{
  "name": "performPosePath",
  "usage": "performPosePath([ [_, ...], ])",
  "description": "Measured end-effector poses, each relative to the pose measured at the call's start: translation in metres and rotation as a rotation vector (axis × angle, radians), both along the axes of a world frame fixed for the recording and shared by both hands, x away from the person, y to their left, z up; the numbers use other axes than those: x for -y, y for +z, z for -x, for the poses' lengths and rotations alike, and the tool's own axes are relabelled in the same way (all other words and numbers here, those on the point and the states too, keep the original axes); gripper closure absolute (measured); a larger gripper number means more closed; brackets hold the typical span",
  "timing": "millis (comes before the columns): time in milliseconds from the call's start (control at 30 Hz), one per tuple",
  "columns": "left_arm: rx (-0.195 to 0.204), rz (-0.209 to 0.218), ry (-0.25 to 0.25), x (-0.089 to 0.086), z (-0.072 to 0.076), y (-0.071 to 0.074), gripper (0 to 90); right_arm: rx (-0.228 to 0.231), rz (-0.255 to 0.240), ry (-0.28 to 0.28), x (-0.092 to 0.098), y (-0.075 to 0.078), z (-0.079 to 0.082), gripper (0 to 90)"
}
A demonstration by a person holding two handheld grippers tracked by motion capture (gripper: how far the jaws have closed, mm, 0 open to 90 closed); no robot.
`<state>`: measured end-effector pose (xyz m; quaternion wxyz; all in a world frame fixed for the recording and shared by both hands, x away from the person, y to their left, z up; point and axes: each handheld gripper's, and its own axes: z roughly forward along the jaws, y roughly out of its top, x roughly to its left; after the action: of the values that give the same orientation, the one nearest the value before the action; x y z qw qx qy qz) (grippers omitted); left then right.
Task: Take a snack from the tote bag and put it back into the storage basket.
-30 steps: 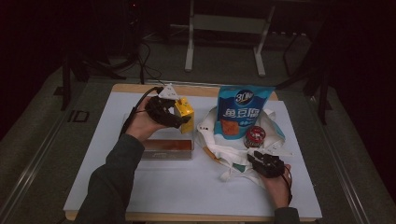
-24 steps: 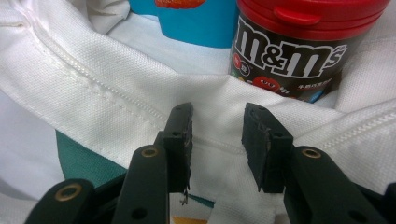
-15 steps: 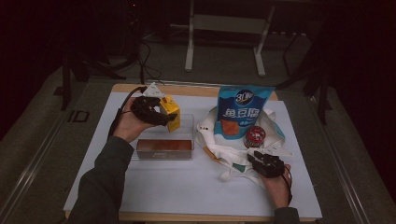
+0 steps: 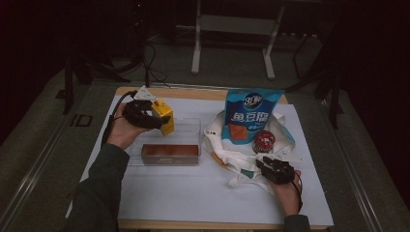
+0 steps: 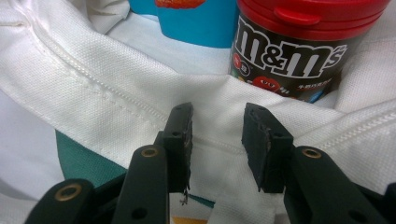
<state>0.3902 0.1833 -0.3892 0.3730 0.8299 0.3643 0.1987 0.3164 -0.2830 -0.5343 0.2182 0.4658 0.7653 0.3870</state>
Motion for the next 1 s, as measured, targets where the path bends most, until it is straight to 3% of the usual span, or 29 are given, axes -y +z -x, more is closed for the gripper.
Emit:
performPosePath([
  [300,-0.002,0.003,0.068,-0.018,0.004,-0.006,28.3,0.000,0.000,0.000,0.000,0.000,0.000,63.0],
  [700,-0.039,0.001,0.166,-0.037,0.007,-0.023,28.2,0.000,0.000,0.000,0.000,0.000,0.000,63.0],
  [1000,-0.061,0.009,0.209,-0.045,0.012,-0.036,28.2,0.001,0.001,-0.001,0.000,0.000,0.000,62.9],
])
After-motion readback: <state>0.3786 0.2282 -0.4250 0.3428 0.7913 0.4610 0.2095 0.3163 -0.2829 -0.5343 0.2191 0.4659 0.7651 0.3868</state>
